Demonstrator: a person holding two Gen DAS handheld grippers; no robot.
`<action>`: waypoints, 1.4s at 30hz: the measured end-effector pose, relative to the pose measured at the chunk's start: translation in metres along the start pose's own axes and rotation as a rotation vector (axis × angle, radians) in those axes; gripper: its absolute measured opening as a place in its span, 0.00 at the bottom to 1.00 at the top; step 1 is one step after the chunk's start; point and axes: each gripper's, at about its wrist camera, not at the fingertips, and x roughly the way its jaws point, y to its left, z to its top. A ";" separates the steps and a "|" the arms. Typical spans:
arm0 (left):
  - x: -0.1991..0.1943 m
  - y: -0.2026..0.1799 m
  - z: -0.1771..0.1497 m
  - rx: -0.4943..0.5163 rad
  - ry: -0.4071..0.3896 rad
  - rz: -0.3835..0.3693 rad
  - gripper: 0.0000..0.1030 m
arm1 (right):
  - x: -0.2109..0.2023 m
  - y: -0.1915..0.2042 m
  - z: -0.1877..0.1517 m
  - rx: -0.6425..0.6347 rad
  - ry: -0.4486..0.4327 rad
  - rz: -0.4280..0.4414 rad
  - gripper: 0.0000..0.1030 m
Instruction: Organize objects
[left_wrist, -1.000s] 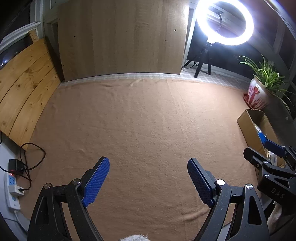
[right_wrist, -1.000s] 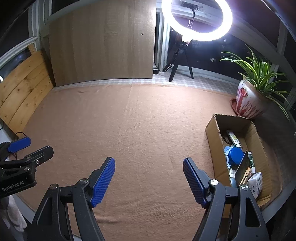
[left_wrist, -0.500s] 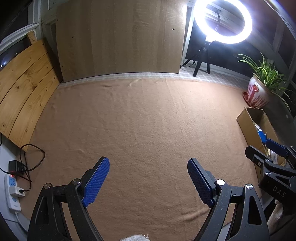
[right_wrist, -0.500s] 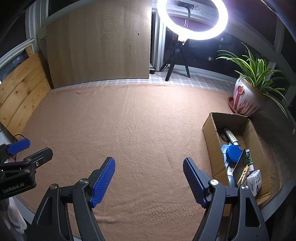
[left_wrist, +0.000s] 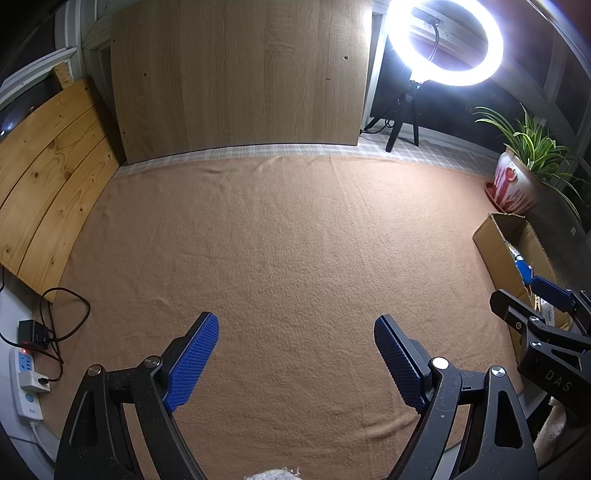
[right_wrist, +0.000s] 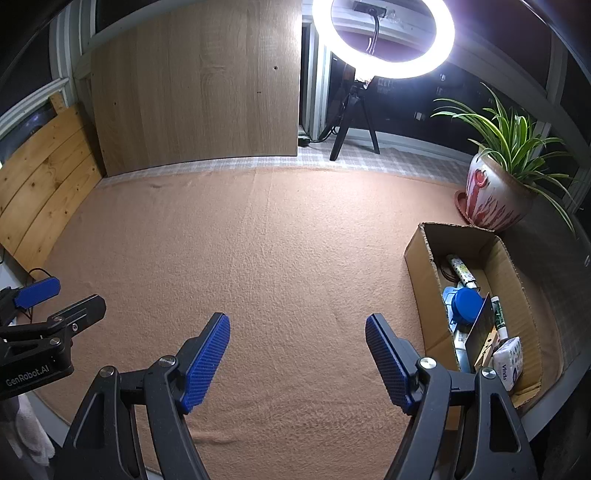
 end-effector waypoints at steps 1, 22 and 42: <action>0.000 0.000 0.000 0.000 0.000 0.000 0.86 | 0.000 0.000 0.000 0.000 0.000 0.000 0.70; 0.002 0.001 0.002 0.006 0.005 0.000 0.86 | 0.003 0.001 -0.001 0.002 0.011 0.007 0.70; 0.006 0.005 0.003 0.014 0.000 -0.001 0.86 | 0.007 0.002 -0.004 -0.001 0.021 0.013 0.70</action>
